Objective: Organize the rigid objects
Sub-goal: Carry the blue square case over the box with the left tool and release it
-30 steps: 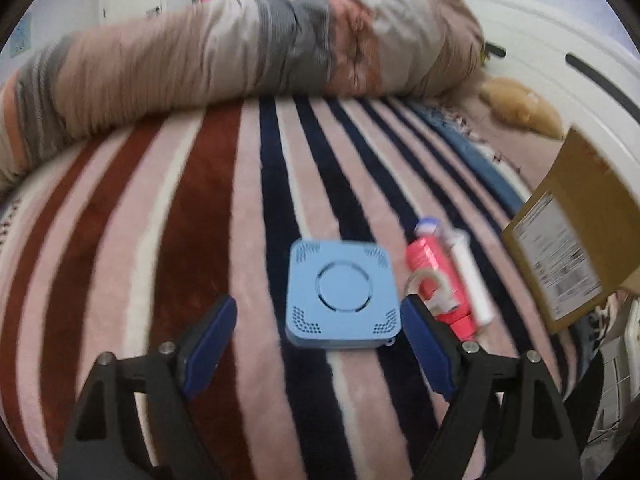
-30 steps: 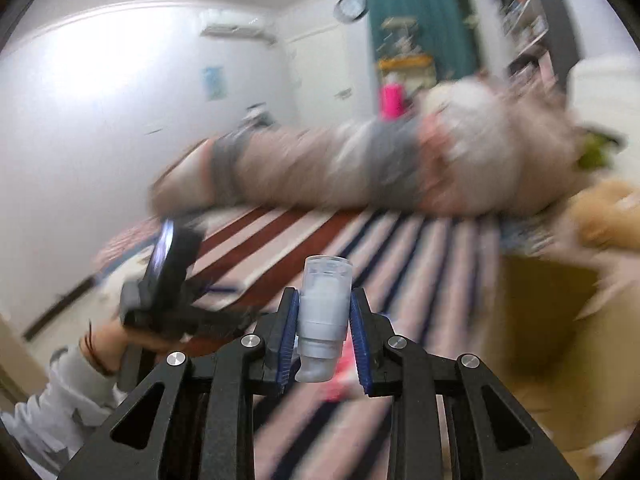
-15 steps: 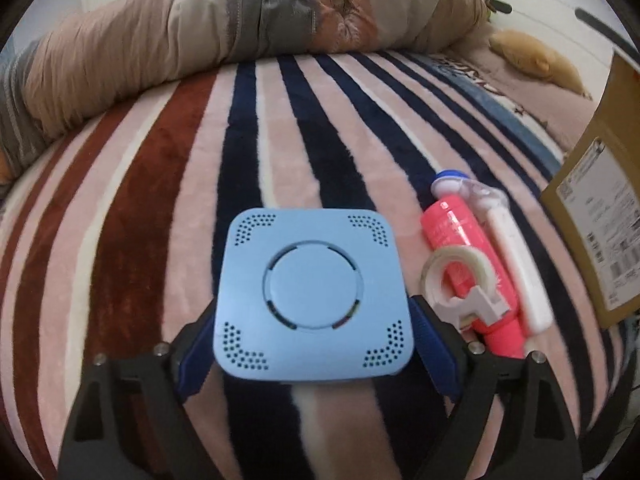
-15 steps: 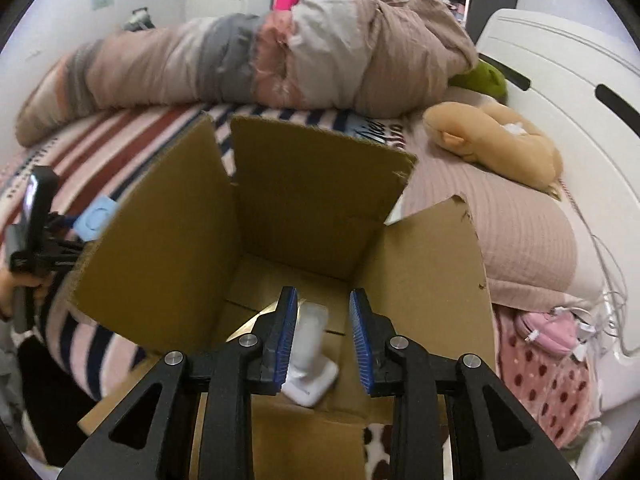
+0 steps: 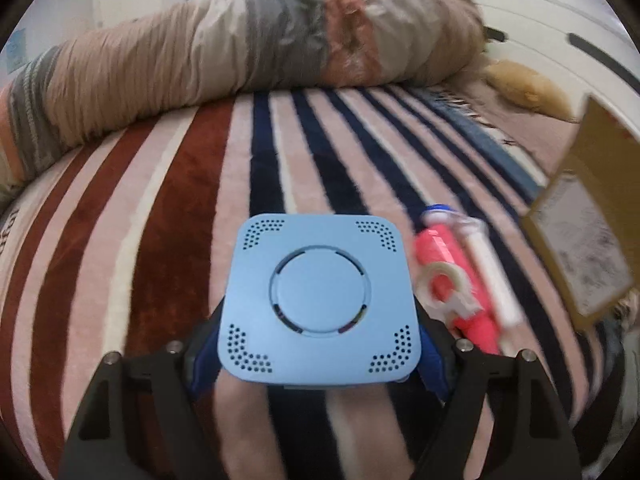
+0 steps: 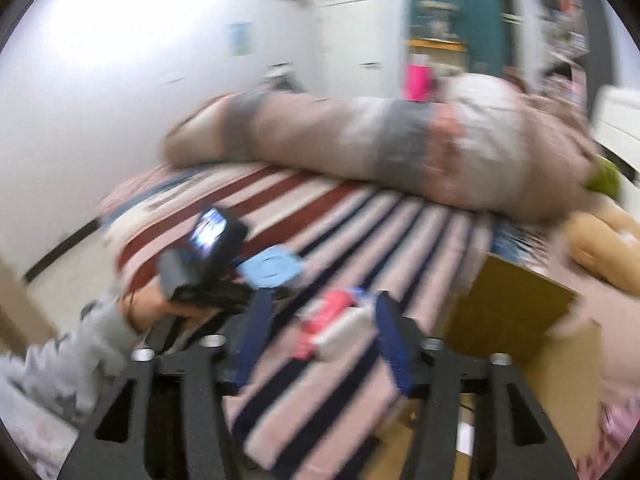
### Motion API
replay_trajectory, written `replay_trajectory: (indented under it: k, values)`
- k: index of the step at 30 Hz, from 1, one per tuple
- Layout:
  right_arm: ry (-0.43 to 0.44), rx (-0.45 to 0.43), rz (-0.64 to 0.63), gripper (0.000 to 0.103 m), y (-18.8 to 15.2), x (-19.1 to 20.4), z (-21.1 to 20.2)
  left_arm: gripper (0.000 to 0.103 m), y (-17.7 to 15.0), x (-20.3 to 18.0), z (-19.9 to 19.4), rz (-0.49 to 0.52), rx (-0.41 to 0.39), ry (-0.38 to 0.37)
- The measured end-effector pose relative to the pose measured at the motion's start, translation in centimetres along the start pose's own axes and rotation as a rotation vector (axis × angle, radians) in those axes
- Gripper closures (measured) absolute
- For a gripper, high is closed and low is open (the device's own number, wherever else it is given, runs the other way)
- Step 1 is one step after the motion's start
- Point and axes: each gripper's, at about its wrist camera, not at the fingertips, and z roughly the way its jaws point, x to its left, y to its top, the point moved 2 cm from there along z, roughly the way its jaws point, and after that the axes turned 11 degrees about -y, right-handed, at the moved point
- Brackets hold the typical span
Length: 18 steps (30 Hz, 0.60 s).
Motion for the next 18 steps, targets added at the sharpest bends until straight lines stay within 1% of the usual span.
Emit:
replay_trajectory:
  k: [2, 4, 5, 7, 9, 11, 13, 14, 15, 17, 18]
  values:
    - [0.058, 0.021, -0.069, 0.02, -0.4, 2.3, 1.6, 0.026, -0.1, -0.2, -1.8, 0.009, 0.015, -0.085]
    - [0.112, 0.046, -0.127, 0.02, -1.5, 4.4, 3.7, 0.026, -0.3, -0.5, -3.3, 0.013, 0.042, -0.184]
    - [0.143, 0.062, -0.147, 0.02, -2.1, 5.3, 4.9, 0.026, -0.4, -0.8, -3.9, 0.013, 0.056, -0.213]
    - [0.169, 0.075, -0.184, 0.02, -3.3, 6.7, 6.8, 0.026, -0.7, -1.8, -5.1, 0.042, 0.079, -0.242]
    - [0.143, 0.071, -0.23, 0.02, -4.4, 8.1, 8.5, 0.026, -0.8, -3.0, -6.0, 0.06, 0.088, -0.276]
    - [0.136, 0.061, -0.253, 0.02, -4.9, 9.0, 9.4, 0.026, -0.8, -3.9, -6.4, 0.071, 0.095, -0.297]
    - [0.148, 0.043, -0.25, 0.02, -5.0, 9.5, 9.8, 0.026, -0.6, -5.1, -6.7, 0.099, 0.106, -0.316]
    - [0.151, 0.032, -0.242, 0.019, -5.0, 9.6, 9.7, 0.026, -0.4, -5.7, -6.9, 0.114, 0.108, -0.314]
    - [0.145, 0.022, -0.235, 0.016, -4.8, 9.5, 9.7, 0.026, -0.3, -6.1, -7.2, 0.123, 0.11, -0.315]
    - [0.11, 0.001, -0.225, 0.016, -4.1, 8.6, 9.3, 0.026, 0.1, -7.3, -8.0, 0.142, 0.111, -0.323]
    - [0.108, -0.019, -0.217, 0.016, -3.9, 8.4, 8.6, 0.026, 0.3, -8.0, -8.5, 0.159, 0.114, -0.328]
